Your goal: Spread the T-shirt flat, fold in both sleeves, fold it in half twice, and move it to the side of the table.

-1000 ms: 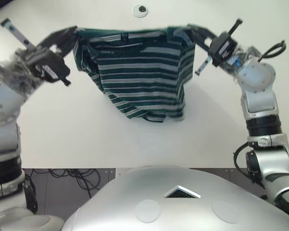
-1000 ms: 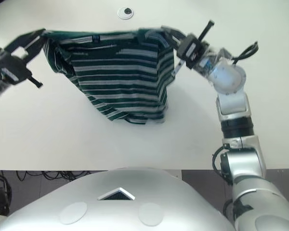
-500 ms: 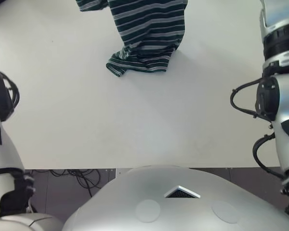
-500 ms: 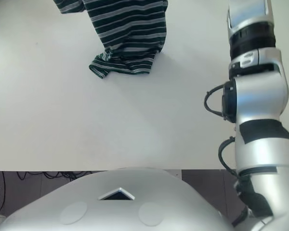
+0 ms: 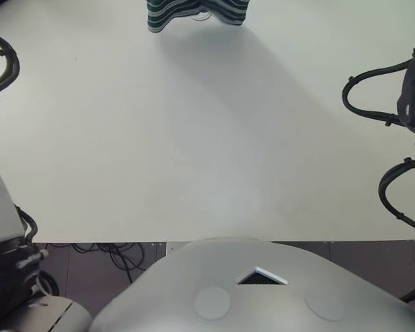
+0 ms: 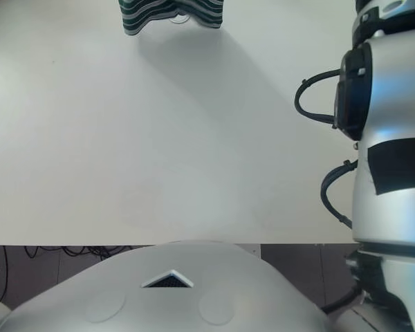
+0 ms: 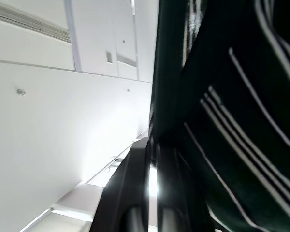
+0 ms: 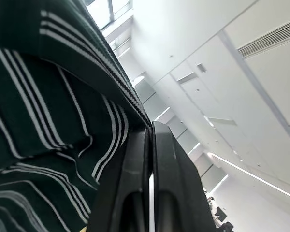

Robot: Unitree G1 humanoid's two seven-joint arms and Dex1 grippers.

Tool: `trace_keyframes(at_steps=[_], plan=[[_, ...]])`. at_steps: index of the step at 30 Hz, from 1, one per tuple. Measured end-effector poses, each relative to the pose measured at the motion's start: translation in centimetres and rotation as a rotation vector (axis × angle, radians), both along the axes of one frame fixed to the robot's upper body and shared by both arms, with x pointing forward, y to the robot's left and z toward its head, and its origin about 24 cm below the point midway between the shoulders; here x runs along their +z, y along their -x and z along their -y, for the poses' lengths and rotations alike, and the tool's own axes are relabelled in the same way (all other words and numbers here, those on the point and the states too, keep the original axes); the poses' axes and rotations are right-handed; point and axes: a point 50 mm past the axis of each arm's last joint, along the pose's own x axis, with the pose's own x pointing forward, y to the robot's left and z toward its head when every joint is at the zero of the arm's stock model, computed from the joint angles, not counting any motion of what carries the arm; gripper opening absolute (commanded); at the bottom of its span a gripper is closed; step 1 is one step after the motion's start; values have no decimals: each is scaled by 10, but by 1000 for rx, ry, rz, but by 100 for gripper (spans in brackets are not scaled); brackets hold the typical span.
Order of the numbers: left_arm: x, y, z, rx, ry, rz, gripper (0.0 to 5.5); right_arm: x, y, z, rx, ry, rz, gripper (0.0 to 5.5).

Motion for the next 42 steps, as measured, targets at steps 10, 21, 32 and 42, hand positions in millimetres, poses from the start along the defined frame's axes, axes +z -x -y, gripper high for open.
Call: trace_keyframes(at_steps=[10,21,32,42], plan=[[-85,9,-29,-183,-10,-280,0,-54,17,-6,316,123,-10,2],[-280,203,-55,-658,90,-1220,0,-250,155,43,831,143,-715,2],[-307,324,-17,-484,321,-1662,0,-274,294,53,1125,160,-1253,2],[-308,353,-5,-493,389,-1779,65,-266,314,65,1072,63,-1457,33]])
